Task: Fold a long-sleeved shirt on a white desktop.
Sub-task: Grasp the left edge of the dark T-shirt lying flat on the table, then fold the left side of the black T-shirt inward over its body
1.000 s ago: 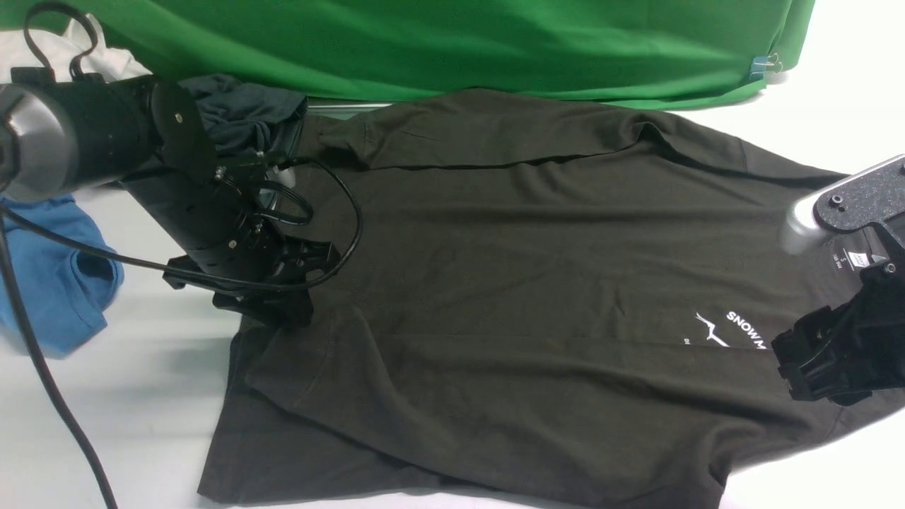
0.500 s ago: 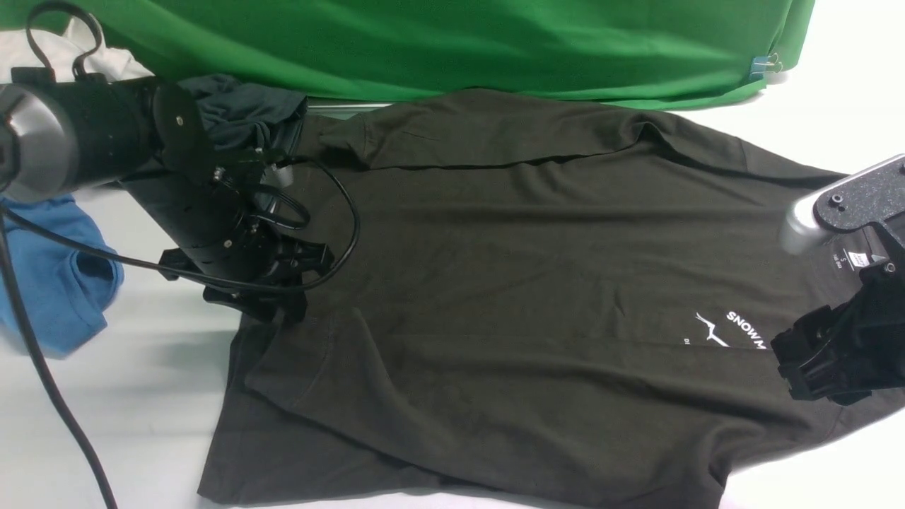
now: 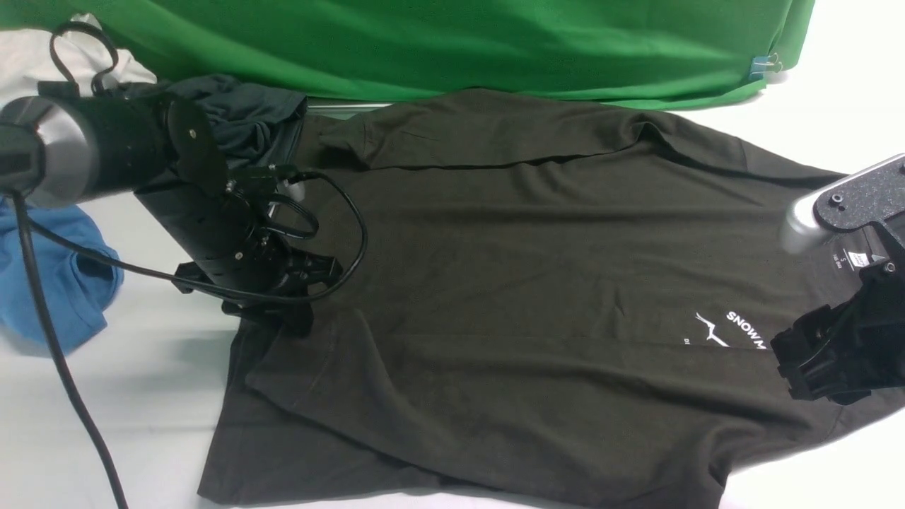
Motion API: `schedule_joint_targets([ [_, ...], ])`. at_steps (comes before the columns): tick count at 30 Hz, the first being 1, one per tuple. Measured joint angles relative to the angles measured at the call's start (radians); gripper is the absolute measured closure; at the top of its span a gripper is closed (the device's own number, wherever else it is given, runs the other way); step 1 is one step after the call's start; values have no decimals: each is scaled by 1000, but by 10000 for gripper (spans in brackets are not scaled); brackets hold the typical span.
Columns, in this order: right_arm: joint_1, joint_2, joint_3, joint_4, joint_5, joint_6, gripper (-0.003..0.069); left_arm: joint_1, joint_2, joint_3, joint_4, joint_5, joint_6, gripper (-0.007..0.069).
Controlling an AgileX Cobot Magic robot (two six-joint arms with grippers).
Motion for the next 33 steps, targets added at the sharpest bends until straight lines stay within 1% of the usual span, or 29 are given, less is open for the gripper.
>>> schedule_joint_targets([
  [4, 0, 0, 0, 0, 0, 0, 209, 0, 0, 0, -2, 0, 0, 529],
  [9, 0, 0, 0, 0, 0, 0, 209, 0, 0, 0, -18, 6, 0, 547],
  [16, 0, 0, 0, 1, 0, 0, 209, 0, -26, 0, -25, 6, 7, 551],
  [20, 0, 0, 0, 1, 0, 0, 209, 0, -95, 0, -26, -5, 32, 552],
  [26, 0, 0, 0, 1, 0, 0, 209, 0, -145, -13, -1, -9, 34, 552],
  [29, 0, 0, 0, 1, 0, 0, 209, 0, -151, -45, 13, -38, 53, 552],
  [33, 0, 0, 0, 1, -1, 0, 209, 0, -151, -94, -8, -76, 72, 552],
])
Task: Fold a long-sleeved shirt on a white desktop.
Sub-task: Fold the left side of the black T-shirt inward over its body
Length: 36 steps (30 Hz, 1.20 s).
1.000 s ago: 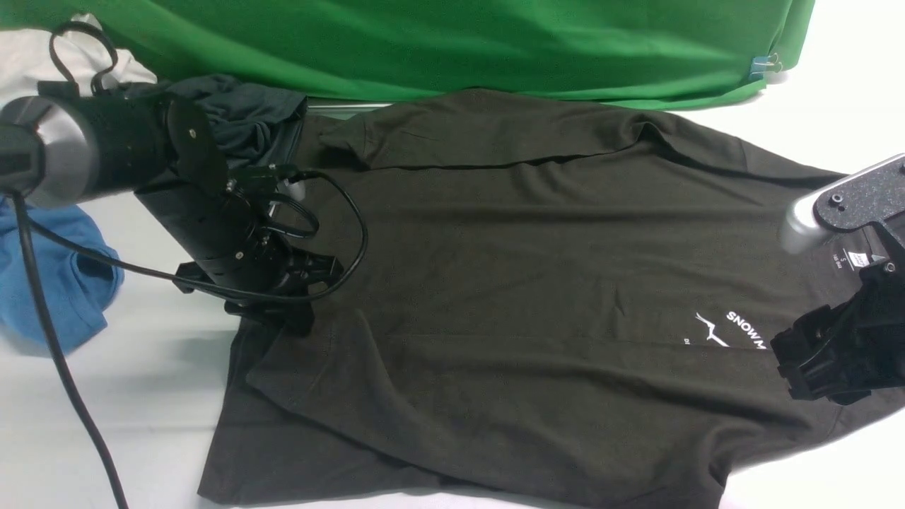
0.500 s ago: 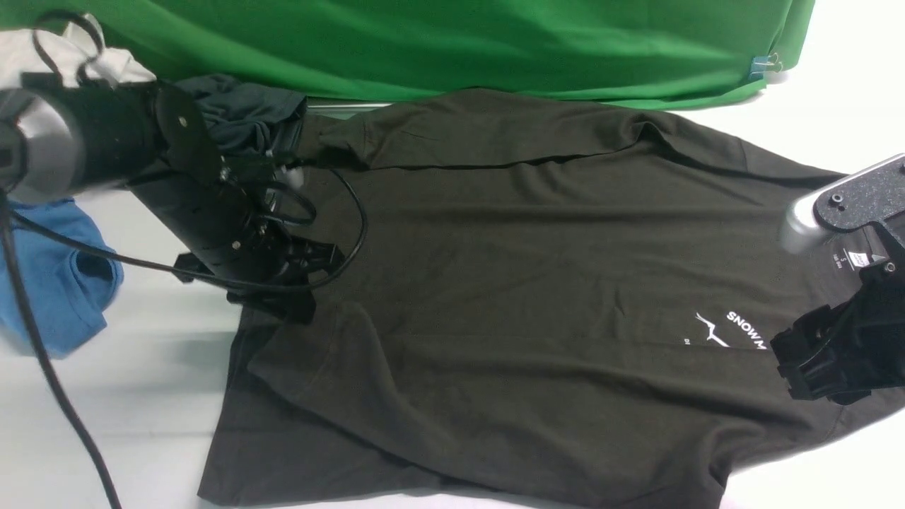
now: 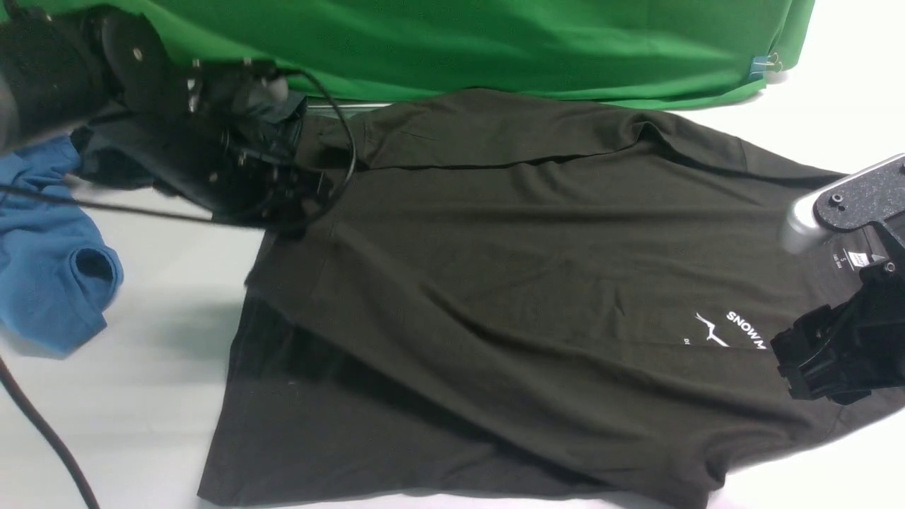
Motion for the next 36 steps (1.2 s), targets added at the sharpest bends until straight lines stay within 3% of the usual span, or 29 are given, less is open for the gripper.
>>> schedule_joint_targets([
  [6, 0, 0, 0, -1, -6, 18, 207, 0, 0, -105, 21, -20, 7, 552],
  [14, 0, 0, 0, -16, -21, 48, 108, 0, 10, -155, 97, -52, 9, 552],
  [22, -8, 0, 0, -83, -14, 94, 91, 0, 104, -156, 107, -56, 5, 552],
  [27, -56, 0, -12, -89, 5, 103, 91, 0, 135, -156, 138, -68, -86, 524],
  [31, -108, 0, -49, -90, 6, 120, 91, 0, 138, -157, 216, -64, -194, 412],
  [36, -122, 21, -134, -75, 5, 123, 91, 1, 138, -167, 245, -33, -211, 193],
])
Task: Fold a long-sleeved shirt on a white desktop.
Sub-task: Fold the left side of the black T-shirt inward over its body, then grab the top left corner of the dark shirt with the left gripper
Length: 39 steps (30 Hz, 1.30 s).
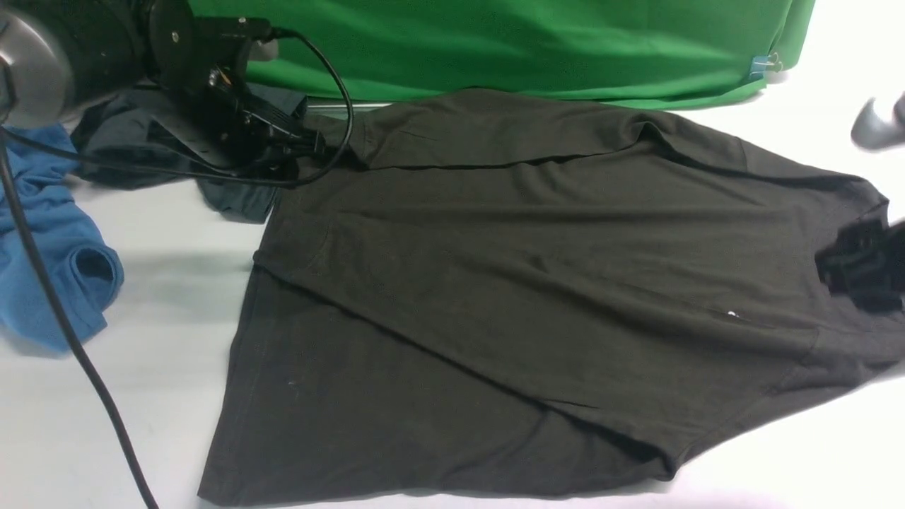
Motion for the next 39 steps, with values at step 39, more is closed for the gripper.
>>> schedule_joint_targets([
  [39, -1, 21, -46, 600, -133, -612, 120, 72, 506, -555, -488, -114, -87, 82],
])
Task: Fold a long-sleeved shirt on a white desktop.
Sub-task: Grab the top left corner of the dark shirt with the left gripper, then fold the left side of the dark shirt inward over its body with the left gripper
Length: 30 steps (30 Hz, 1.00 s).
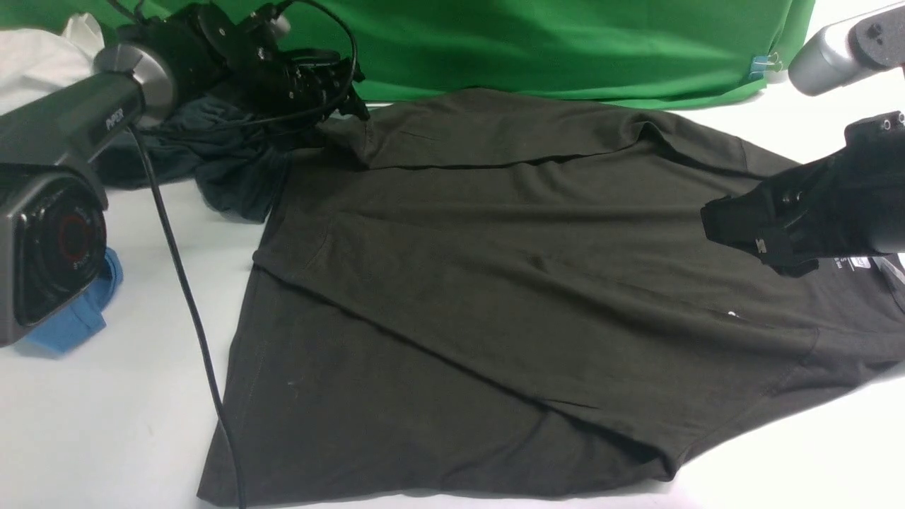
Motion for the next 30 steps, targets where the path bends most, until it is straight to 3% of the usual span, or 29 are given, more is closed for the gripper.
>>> schedule_joint_targets([
  [4, 0, 0, 0, 0, 0, -1, 120, 0, 23, 0, -43, 2, 33, 179],
  [10, 0, 0, 0, 0, -1, -1, 120, 0, 37, 0, -52, 20, 48, 513],
  [12, 0, 0, 0, 0, 3, -1, 120, 0, 28, 0, -48, 21, 52, 578],
  [19, 0, 0, 0, 0, 22, 0, 120, 5, -59, -19, -21, 63, 107, 589],
  [25, 0, -3, 0, -7, 67, 13, 120, 7, -218, -38, 107, 194, 175, 589],
  [30, 0, -24, 0, -60, 90, 95, 120, 8, -294, -40, 169, 321, 198, 589],
])
